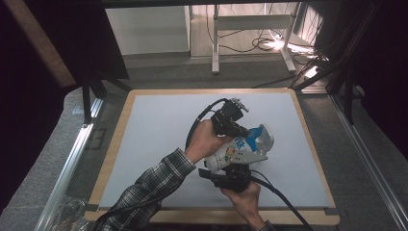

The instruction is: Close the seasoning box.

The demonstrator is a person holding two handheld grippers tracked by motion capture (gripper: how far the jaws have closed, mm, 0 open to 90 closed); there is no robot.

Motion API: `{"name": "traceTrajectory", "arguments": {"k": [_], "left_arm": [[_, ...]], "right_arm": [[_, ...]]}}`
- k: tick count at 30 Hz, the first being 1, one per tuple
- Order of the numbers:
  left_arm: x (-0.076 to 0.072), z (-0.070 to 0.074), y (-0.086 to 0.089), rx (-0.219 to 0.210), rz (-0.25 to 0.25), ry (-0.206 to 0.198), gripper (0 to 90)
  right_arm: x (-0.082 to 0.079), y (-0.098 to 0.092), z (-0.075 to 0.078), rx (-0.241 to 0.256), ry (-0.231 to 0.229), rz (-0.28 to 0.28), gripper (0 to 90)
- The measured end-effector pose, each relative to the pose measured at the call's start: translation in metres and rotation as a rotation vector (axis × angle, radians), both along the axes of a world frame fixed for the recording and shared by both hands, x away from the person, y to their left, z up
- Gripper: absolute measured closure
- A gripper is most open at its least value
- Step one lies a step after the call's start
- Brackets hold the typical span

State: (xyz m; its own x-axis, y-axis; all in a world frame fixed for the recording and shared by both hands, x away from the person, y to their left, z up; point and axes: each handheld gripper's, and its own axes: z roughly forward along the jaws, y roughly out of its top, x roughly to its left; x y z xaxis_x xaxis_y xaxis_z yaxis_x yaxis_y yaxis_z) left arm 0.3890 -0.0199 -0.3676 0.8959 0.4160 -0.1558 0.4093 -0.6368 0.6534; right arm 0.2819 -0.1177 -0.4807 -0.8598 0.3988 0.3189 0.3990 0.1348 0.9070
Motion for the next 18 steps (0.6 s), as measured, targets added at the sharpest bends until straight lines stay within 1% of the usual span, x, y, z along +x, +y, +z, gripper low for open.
{"name": "traceTrajectory", "arguments": {"k": [18], "left_arm": [[-0.0005,0.0018,-0.0005,0.002,-0.001,-0.004,88.1]], "right_arm": [[-0.0001,0.0007,0.0016,-0.001,-0.006,-0.002,56.9]]}}
